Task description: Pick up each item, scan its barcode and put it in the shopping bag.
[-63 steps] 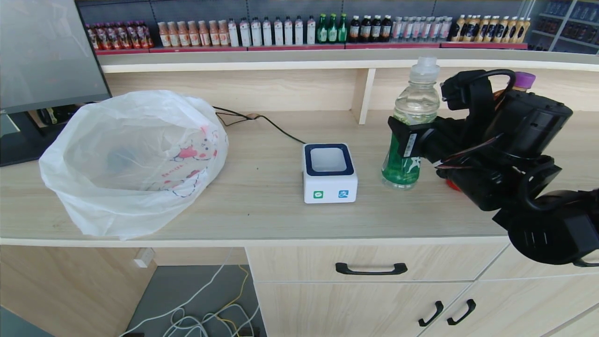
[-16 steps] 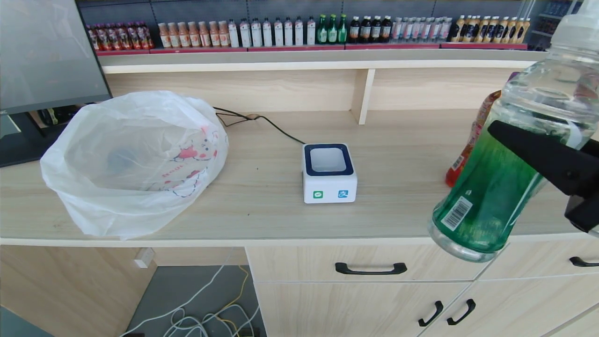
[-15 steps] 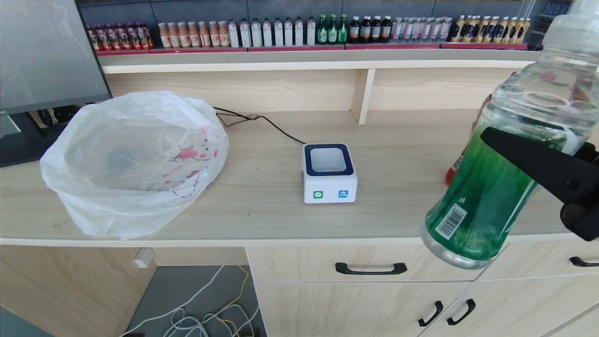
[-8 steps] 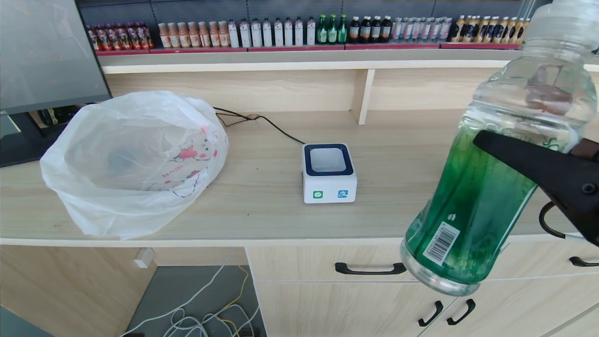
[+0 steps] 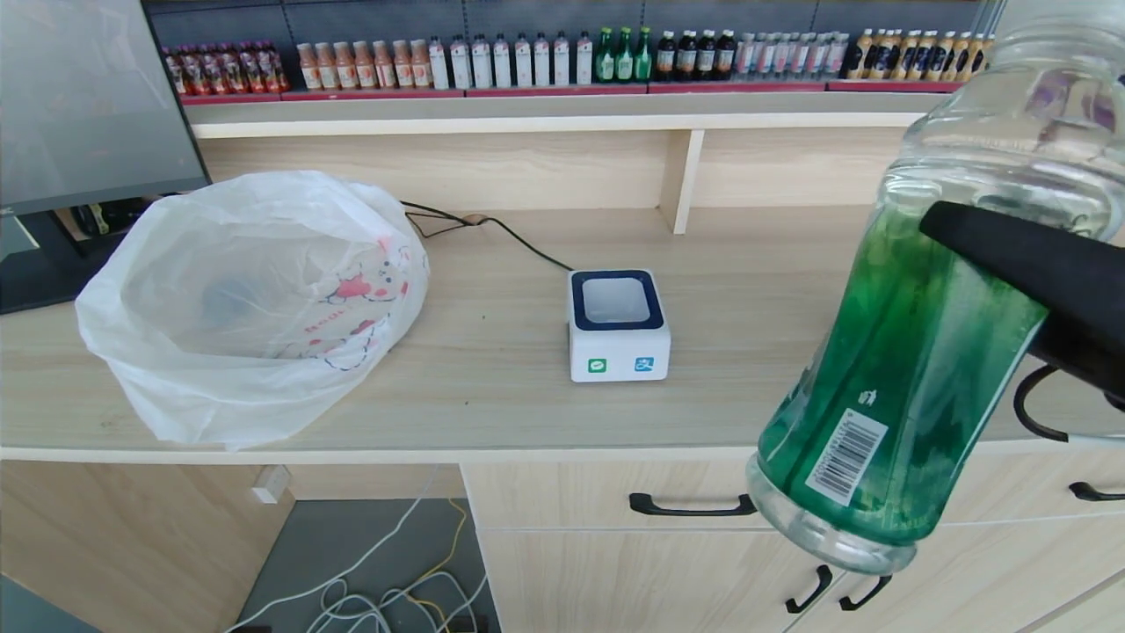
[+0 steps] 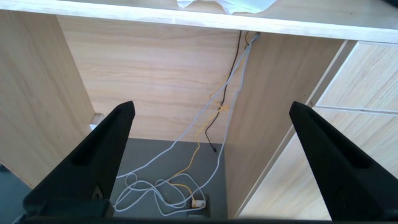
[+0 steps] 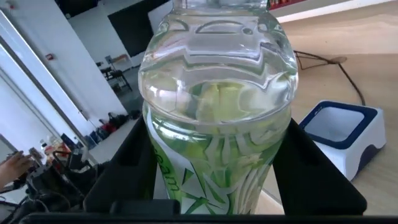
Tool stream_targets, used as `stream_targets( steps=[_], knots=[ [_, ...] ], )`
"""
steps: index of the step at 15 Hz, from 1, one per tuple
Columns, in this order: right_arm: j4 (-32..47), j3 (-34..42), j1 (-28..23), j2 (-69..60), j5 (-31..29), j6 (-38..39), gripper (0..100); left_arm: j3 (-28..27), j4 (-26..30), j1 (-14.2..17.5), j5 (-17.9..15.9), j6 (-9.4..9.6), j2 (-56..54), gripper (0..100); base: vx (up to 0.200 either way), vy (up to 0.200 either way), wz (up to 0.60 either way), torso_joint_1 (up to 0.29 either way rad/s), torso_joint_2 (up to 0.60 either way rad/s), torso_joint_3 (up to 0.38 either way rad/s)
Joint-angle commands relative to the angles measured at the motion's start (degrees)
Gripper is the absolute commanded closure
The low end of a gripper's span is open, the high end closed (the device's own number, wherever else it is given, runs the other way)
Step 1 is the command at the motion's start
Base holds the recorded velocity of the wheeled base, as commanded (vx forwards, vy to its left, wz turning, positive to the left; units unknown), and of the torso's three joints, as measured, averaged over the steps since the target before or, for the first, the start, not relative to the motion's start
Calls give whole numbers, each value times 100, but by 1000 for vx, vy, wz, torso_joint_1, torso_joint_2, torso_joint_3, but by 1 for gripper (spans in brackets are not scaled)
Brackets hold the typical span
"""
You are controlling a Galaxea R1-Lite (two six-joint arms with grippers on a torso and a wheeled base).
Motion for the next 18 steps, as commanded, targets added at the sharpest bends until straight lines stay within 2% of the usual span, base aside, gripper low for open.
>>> stream_targets(
  steps=[1,4,10,18],
  knots=[
    [-149,-27,23,31,1,249,100,0,1,6,0,-3,1,0,0,0,0,0,0,0],
    [-606,-62,208,242,1,715,100,0,1,-2,0,-12,1,0,0,0,0,0,0,0],
    [-1424,70,753,620,1,1075,100,0,1,6,0,-3,1,0,0,0,0,0,0,0],
    [-2171,79,840,1060,1,1515,100,0,1,-2,0,-12,1,0,0,0,0,0,0,0]
  ],
)
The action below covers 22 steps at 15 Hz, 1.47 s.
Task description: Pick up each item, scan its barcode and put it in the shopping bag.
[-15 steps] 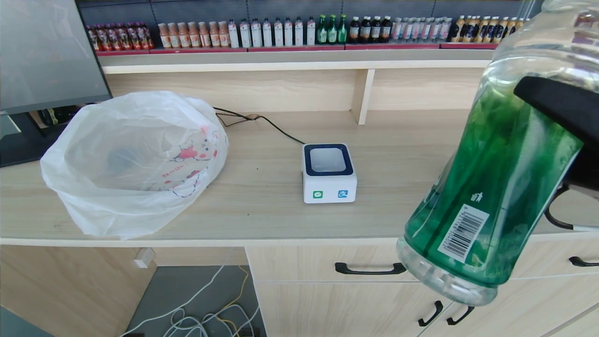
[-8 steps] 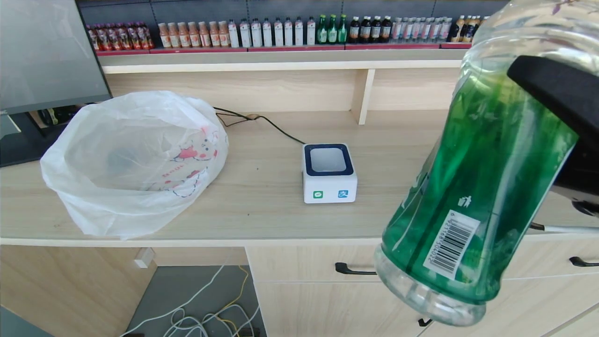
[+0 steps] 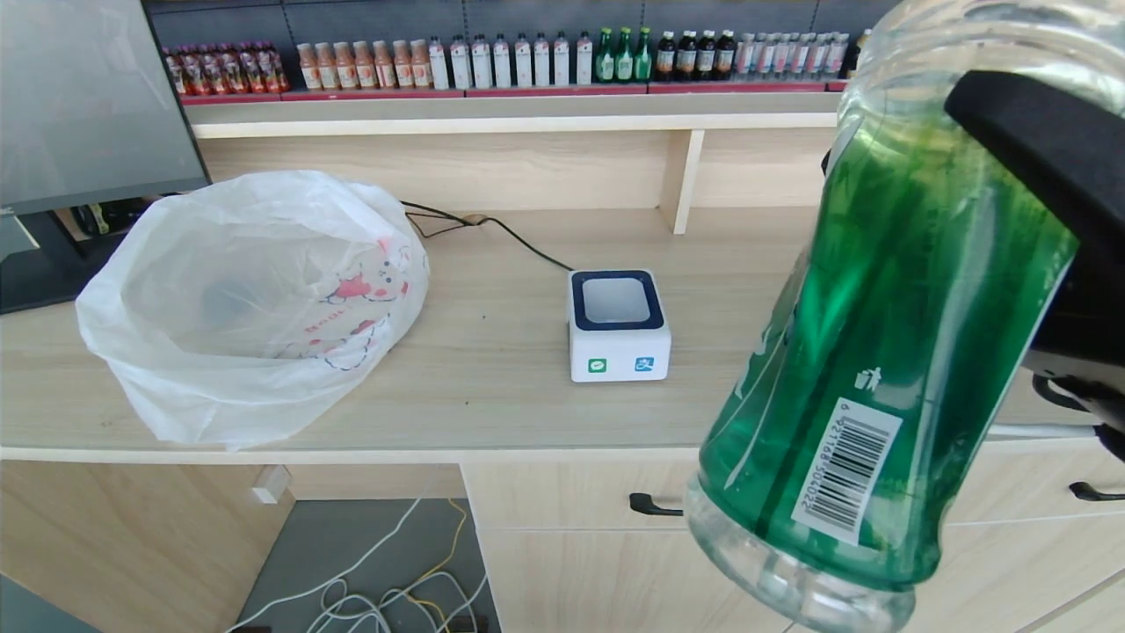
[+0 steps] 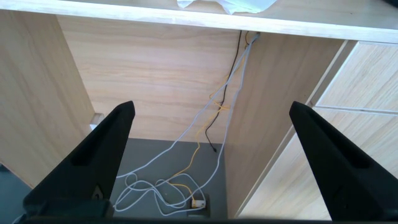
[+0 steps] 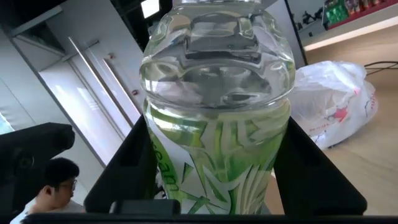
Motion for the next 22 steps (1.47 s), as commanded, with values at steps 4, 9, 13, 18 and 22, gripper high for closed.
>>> stream_targets(
  steps=[4,9,13,18,22],
  knots=[
    [-243,53,3,355,1,53,100,0,-1,6,0,0,1,0,0,0,0,0,0,0],
    [-261,-35,3,363,159,71,100,0,-1,6,0,-9,1,0,0,0,0,0,0,0],
    [-331,-97,3,372,168,308,100,0,-1,-2,0,0,1,0,0,0,0,0,0,0],
    [-419,-18,3,399,168,299,100,0,-1,-2,0,0,1,0,0,0,0,0,0,0],
    [-542,308,12,399,168,211,100,0,-1,6,0,0,1,0,0,0,0,0,0,0]
  ],
)
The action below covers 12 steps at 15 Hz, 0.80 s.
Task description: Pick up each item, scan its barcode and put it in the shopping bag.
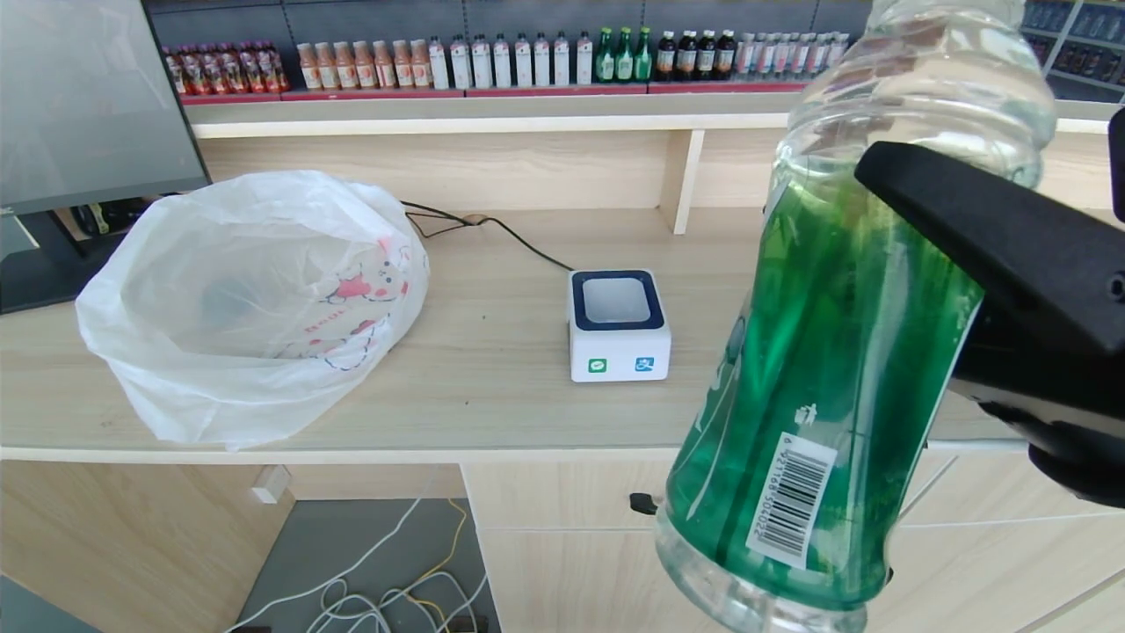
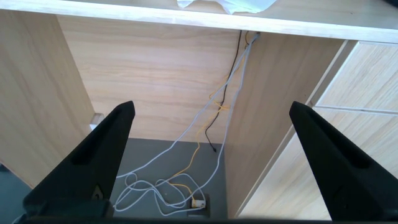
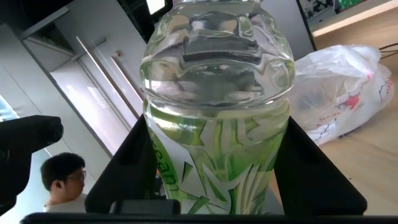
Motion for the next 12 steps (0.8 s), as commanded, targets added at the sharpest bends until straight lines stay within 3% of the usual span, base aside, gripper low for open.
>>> stream_targets(
  steps=[1,4,7,12],
  knots=[
    [-22,174,12,-2,5,-94,100,0,-1,-2,0,0,1,0,0,0,0,0,0,0],
    [-22,288,-6,-2,5,-850,100,0,-10,6,0,0,1,0,0,0,0,0,0,0],
    [14,368,-50,-19,-74,-2151,100,0,-1,6,0,-9,1,0,0,0,0,0,0,0],
    [233,666,-876,-292,-830,-4111,100,0,-1,-2,0,0,1,0,0,0,0,0,0,0]
  ],
)
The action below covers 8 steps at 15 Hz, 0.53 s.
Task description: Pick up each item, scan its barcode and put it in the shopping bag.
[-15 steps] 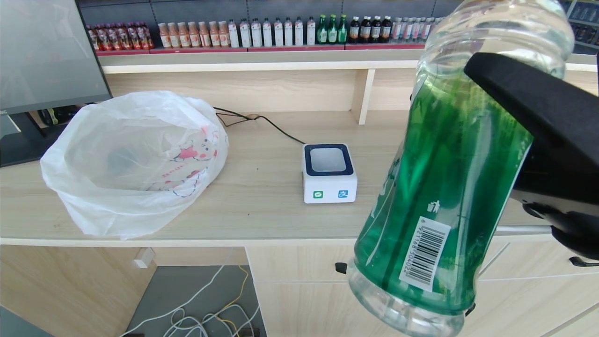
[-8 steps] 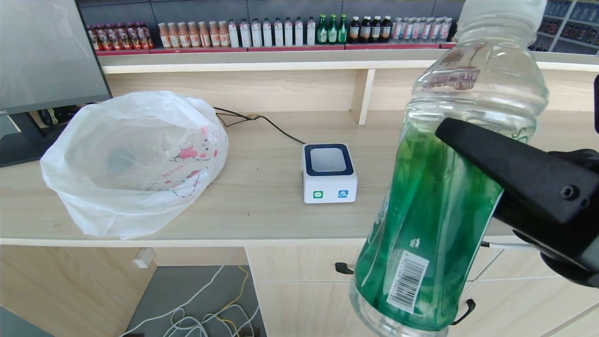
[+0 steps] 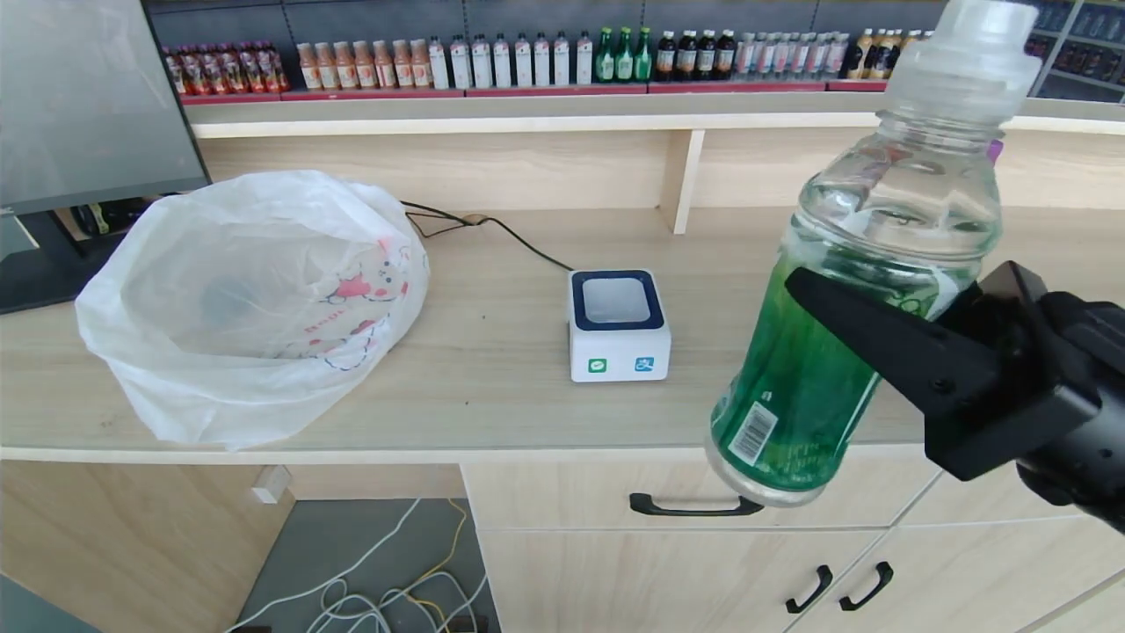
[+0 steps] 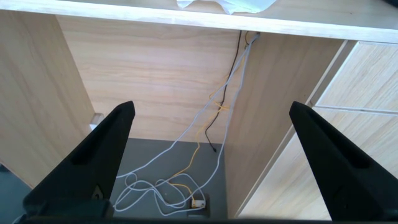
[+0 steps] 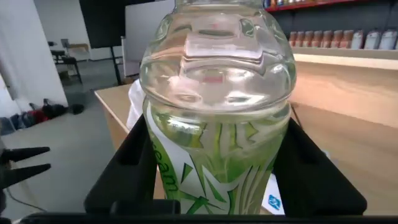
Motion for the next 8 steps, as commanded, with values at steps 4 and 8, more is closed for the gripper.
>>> stream_targets(
  steps=[4,8],
  knots=[
    [299,-2,-317,-637,-564,-927,100,0,-1,-2,2,0,1,0,0,0,0,0,0,0],
    [361,-2,-335,-1051,-1074,-875,100,0,-1,6,2,0,1,0,0,0,0,0,0,0]
  ],
)
